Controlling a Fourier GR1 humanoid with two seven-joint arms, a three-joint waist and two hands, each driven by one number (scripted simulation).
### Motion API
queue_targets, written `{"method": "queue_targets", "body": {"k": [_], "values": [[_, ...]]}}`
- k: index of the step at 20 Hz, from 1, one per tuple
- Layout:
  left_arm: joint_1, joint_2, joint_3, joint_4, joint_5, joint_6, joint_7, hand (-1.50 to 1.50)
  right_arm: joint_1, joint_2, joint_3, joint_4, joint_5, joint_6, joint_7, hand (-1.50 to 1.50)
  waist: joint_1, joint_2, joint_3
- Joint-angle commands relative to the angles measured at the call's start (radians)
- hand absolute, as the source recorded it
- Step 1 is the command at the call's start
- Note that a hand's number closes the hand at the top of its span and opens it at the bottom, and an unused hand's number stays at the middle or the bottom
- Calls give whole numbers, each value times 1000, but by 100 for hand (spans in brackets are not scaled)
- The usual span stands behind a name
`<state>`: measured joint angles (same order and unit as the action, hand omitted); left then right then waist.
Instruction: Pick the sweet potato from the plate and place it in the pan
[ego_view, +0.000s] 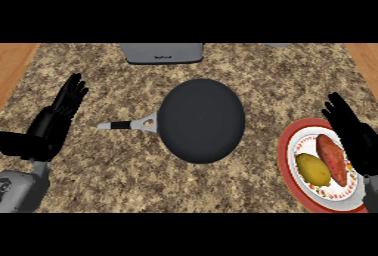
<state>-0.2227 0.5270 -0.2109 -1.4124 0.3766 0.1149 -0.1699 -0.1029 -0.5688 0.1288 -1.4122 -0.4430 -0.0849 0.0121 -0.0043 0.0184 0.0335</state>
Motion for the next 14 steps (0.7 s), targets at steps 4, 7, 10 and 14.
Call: {"method": "queue_targets", "body": {"k": [4, 7, 10, 14], "values": [[78, 55, -27, -27, -117, 111, 148, 0, -72, -5, -179, 106, -133, 73, -55, -150, 16, -19, -31], [134, 31, -71, 16, -130, 107, 133, 0, -33, -281, -38, 128, 222, 49, -48, -150, 33, 0, -47], [187, 15, -85, -9, -162, 172, 169, 0, 32, -95, -275, 264, -27, -208, 78, -150, -10, -22, -33], [245, 32, -83, -106, -168, 173, 206, 0, 176, -238, -252, 243, 28, -28, 64, -150, -1, -22, -33]]}}
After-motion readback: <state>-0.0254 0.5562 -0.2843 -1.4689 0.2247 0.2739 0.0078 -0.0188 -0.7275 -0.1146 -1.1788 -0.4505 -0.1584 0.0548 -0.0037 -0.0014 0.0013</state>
